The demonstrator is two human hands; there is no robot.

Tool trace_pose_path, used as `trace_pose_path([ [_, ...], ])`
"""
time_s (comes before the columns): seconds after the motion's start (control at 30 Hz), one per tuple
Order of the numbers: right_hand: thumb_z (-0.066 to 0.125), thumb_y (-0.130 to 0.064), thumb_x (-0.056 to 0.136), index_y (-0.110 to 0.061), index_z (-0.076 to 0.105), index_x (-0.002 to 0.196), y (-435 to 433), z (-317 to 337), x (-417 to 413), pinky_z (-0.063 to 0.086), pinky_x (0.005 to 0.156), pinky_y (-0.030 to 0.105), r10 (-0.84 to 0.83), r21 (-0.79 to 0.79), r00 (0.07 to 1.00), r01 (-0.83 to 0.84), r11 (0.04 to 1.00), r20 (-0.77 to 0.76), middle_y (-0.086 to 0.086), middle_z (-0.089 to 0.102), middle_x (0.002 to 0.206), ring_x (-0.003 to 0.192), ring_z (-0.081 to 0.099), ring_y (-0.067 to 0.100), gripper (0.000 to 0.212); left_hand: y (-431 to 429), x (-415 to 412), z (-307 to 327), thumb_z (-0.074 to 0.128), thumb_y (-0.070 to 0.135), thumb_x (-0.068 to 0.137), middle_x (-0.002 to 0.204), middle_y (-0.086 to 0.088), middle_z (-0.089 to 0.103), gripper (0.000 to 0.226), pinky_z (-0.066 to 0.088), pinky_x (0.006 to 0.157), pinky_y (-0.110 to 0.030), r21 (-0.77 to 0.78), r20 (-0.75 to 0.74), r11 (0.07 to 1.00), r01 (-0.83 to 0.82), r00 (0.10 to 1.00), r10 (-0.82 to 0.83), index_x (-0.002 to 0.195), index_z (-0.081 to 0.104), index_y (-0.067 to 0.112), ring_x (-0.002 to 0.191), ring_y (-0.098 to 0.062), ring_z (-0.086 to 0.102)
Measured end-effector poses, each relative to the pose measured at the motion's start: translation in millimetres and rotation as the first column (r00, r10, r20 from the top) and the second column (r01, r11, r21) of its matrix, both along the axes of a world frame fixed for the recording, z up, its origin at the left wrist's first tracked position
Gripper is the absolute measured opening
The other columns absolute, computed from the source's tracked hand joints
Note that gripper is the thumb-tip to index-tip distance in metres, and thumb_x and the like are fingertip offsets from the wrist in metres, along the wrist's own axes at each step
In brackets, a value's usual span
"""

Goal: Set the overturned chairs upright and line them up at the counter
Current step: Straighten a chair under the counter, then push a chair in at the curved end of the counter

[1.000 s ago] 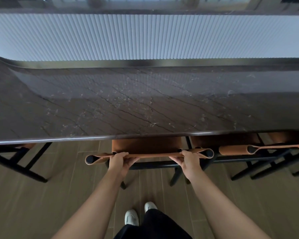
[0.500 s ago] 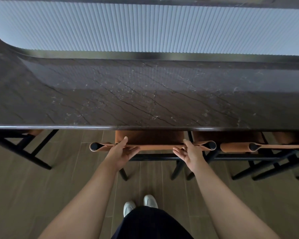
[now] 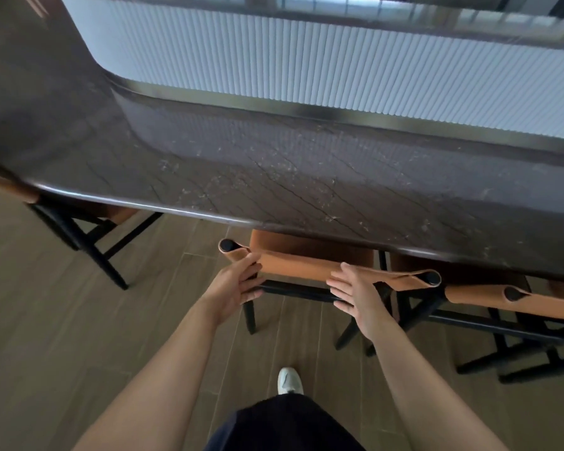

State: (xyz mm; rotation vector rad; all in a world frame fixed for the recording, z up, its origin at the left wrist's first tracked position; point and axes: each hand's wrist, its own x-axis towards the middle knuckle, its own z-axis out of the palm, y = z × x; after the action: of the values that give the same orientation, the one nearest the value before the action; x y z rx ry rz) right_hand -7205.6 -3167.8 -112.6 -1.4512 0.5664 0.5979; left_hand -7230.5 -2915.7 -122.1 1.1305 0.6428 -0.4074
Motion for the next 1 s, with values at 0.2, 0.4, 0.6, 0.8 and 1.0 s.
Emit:
trace_pose_path([
  [0.2,0.042,-0.042,0.102,-0.029,0.065,0.12,56.9,20.9,-46.9,0.043,0.103,0.036,0.106,0.062,0.964,-0.125,0.99,0.244,-0.004,0.065,0.127,0.122,0.057,0.014,0.032,49.4,-61.2,22.2,0.054,0.035,0.096,0.113,0.003,0.072,0.03,0.051,0.086,-0.033,0.086,0.183,0.992,-0.096,0.98,0.079,0.123,0.063,0.024,0.097,-0.012,0.07],
  [0.4,0.047,-0.044,0.101,-0.042,0.065,0.114,133.9,27.9,-105.1,0.047,0.094,0.034,0.213,0.099,0.917,-0.26,0.961,0.338,-0.016,0.064,0.125,0.119,0.057,0.01,0.023,117.3,-130.4,41.2,0.056,0.03,0.095,0.131,0.002,0.061,0.031,0.04,0.108,-0.044,0.129,0.28,0.977,-0.172,0.951,0.131,0.125,0.063,0.023,0.121,-0.018,0.056],
  [0.6,0.049,-0.04,0.101,-0.04,0.06,0.117,202.5,39.0,-136.4,0.05,0.09,0.036,0.234,0.146,0.908,-0.298,0.943,0.346,-0.008,0.061,0.13,0.118,0.058,0.016,0.02,176.8,-181.6,54.1,0.056,0.022,0.097,0.137,-0.002,0.054,0.052,0.043,0.104,-0.041,0.1,0.316,0.944,-0.314,0.91,0.269,0.146,0.039,0.02,0.123,-0.022,0.055],
  [0.8,0.051,-0.039,0.1,-0.039,0.059,0.116,264.4,51.6,-143.7,0.054,0.092,0.038,0.263,0.159,0.895,-0.337,0.928,0.361,-0.008,0.063,0.126,0.114,0.062,0.017,0.018,228.6,-215.3,68.5,0.057,0.019,0.095,0.121,-0.001,0.063,0.048,0.044,0.105,-0.043,0.098,0.322,0.885,-0.455,0.856,0.404,0.142,0.045,0.017,0.117,-0.023,0.059],
  [1.0,0.055,-0.036,0.099,-0.035,0.059,0.117,331.1,57.0,-128.3,0.059,0.082,0.035,0.295,0.177,0.886,-0.375,0.91,0.359,-0.005,0.067,0.121,0.105,0.069,0.018,0.019,279.6,-217.0,76.9,0.058,0.019,0.095,0.114,-0.005,0.069,0.049,0.048,0.099,-0.041,0.081,0.337,0.808,-0.584,0.779,0.529,0.141,0.042,0.014,0.103,-0.023,0.067],
])
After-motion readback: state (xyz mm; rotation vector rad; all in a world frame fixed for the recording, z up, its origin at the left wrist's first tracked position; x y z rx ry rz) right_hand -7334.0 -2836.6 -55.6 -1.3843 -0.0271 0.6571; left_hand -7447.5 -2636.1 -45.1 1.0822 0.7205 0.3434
